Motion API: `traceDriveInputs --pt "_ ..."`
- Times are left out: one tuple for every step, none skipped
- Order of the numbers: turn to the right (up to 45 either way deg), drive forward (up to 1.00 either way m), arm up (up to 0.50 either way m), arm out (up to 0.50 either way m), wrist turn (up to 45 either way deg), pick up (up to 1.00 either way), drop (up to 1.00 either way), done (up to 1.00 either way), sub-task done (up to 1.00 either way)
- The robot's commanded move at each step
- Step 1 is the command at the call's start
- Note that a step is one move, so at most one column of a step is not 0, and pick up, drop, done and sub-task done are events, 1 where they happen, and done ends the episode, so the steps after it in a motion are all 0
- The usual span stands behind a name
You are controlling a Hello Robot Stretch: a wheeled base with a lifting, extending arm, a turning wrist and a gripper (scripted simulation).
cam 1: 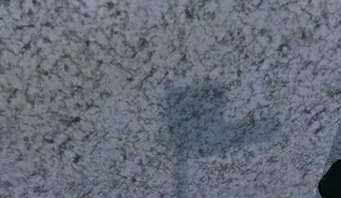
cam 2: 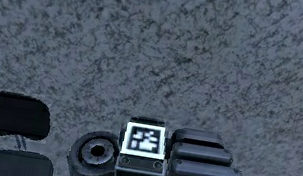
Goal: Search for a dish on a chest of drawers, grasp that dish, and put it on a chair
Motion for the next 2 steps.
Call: traceDriveInputs --pt "0.0 0.30 0.00 0.00 0.0 0.00 0.00 0.00 0.00" --pt "45.0 0.00 0.00 0.00 0.0 0.00 0.00 0.00 0.00"
